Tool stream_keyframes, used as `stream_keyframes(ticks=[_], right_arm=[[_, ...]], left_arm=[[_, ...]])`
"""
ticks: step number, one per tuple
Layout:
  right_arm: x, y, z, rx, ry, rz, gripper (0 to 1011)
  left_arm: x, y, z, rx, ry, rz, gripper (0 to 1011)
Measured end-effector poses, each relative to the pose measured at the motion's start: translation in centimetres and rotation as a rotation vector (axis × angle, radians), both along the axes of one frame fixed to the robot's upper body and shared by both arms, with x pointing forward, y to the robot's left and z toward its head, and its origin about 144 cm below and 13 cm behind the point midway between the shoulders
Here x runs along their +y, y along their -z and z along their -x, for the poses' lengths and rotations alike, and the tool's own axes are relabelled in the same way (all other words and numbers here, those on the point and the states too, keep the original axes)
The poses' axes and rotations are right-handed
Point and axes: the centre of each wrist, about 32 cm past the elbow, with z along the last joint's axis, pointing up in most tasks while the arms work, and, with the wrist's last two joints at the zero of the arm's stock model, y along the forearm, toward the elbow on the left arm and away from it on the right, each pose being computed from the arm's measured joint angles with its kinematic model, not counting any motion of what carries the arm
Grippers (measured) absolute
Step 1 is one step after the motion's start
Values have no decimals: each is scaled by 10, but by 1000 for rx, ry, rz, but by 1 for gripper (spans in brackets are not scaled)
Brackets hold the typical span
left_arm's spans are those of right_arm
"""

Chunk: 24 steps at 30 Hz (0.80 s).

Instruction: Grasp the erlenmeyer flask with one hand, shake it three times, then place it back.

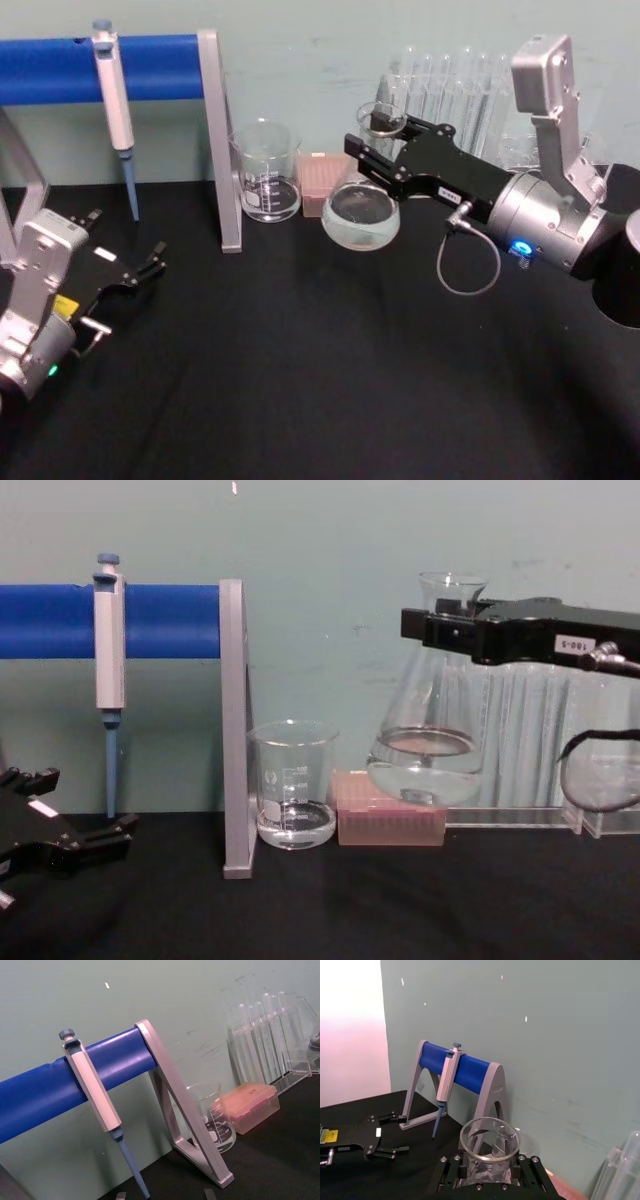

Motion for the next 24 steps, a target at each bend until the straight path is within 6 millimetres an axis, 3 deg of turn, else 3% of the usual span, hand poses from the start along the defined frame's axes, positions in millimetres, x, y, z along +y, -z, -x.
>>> stream_keyframes(ticks=[24], right_arm=[[1,6,3,29,-10,3,457]], left_arm=[[0,0,0,0,0,0,1001]])
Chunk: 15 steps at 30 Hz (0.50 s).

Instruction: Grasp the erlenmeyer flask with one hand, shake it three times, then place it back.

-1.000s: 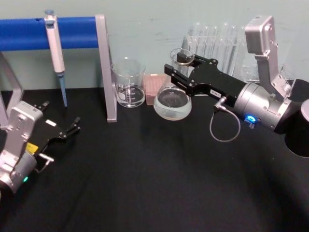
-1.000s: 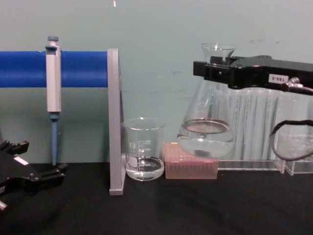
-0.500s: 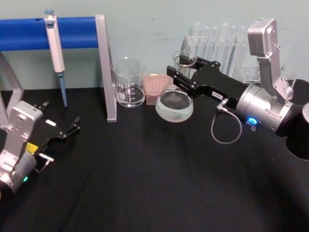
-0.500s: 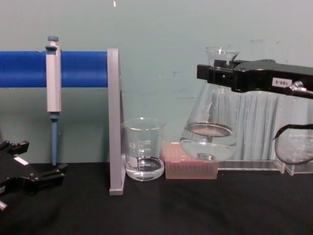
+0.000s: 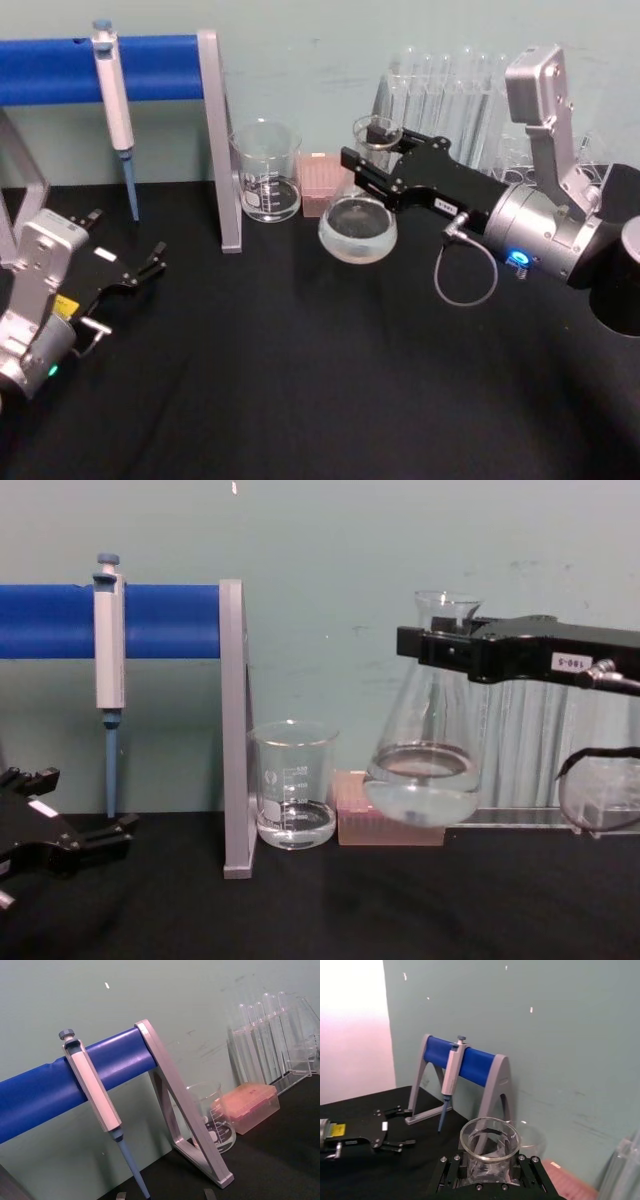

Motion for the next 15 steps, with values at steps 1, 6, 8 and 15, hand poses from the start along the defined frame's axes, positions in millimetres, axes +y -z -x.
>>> stream_keyframes(ticks=[1,6,8,15], right_arm=[[0,1,0,3,-9,-2,457],[1,2,2,12,-53,-8,457],[2,3,2,13,-84,-13,457],[3,6,4,11,-207,-21,457]], left_arm=[[0,0,0,0,0,0,1001],[0,0,0,0,0,0,1001],[0,0,0,0,0,0,1001],[0,0,0,0,0,0,1001]])
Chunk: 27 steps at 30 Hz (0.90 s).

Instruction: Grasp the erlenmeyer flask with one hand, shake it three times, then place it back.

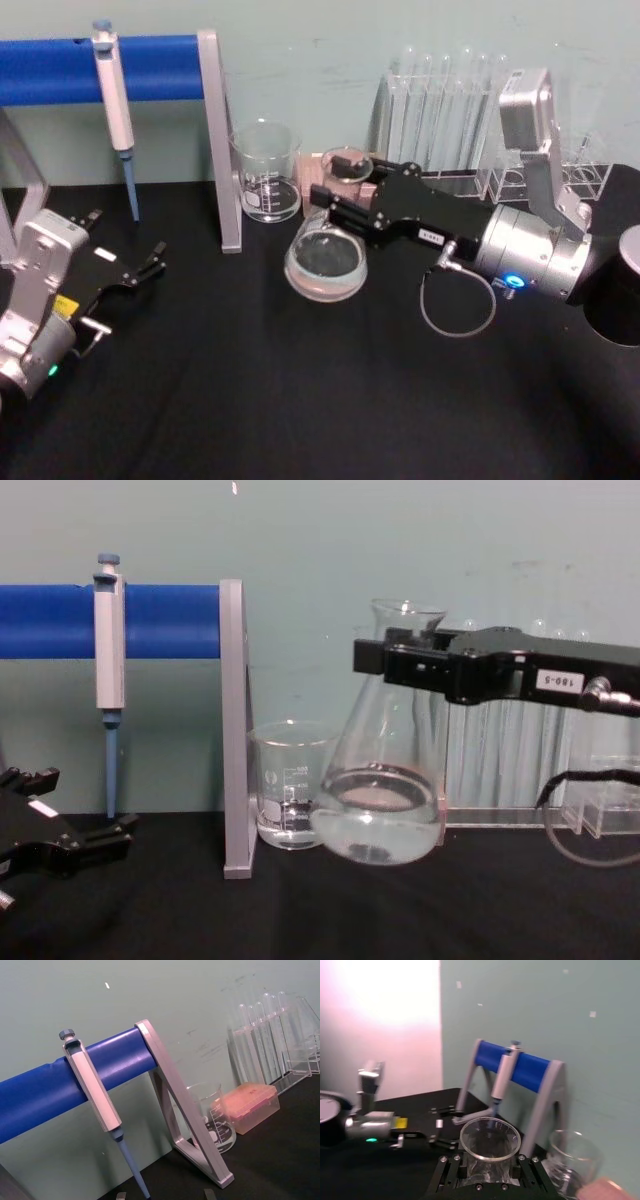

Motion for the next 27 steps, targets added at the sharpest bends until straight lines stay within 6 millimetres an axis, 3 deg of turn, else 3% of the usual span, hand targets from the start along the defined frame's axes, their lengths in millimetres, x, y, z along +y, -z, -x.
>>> stream_keyframes(ticks=[27], right_arm=[[9,3,6,-36,-347,50,457]], left_arm=[[0,0,0,0,0,0,1001]])
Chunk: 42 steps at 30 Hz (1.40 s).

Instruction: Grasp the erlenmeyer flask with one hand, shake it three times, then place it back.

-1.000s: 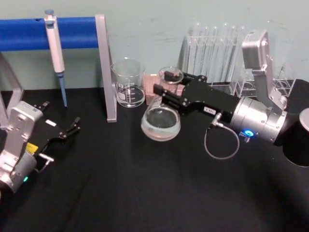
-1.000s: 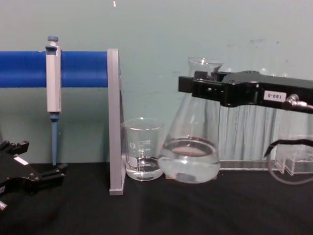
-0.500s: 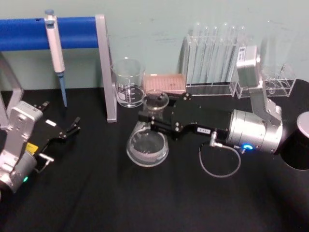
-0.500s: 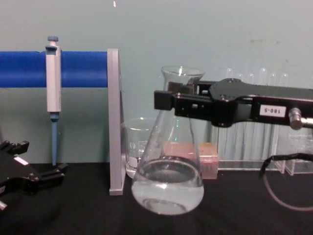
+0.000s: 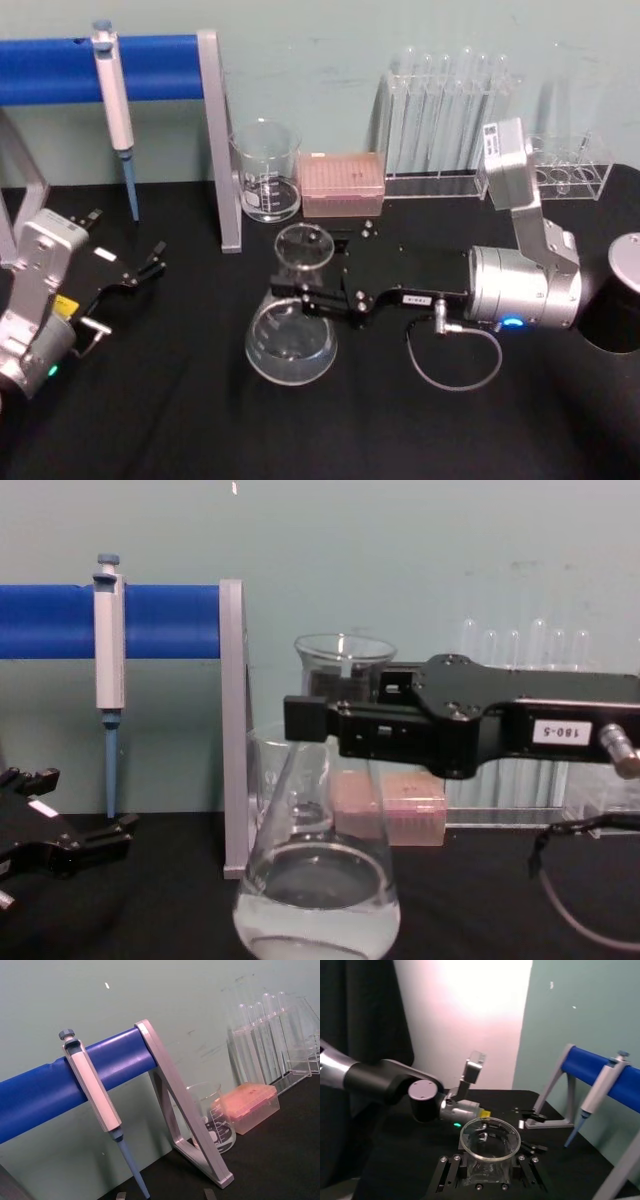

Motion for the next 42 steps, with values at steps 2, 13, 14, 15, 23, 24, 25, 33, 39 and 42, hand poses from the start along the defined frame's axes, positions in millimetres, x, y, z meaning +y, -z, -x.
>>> stream_keyframes(ticks=[2,13,14,15,23,24,25,33,39,42], right_arm=[[0,0,0,-2,-17,4,457],[0,1,-2,-7,-40,11,457],[0,1,-2,-7,-27,7,457],[0,1,-2,-6,-19,4,457],[1,3,-1,1,155,-49,457],[1,3,-1,1,177,-54,457],[2,3,-1,1,197,-59,457],[2,5,1,-4,415,-106,457],[2,8,2,-5,582,-132,457],[1,9,3,-6,665,-143,457]], left_arm=[[0,0,0,0,0,0,1001],[0,0,0,0,0,0,1001],[0,0,0,0,0,0,1001],[0,0,0,0,0,0,1001],[0,0,0,0,0,0,1001],[0,0,0,0,0,0,1001],[0,0,0,0,0,0,1001],[0,0,0,0,0,0,1001],[0,0,0,0,0,0,1001],[0,0,0,0,0,0,1001]])
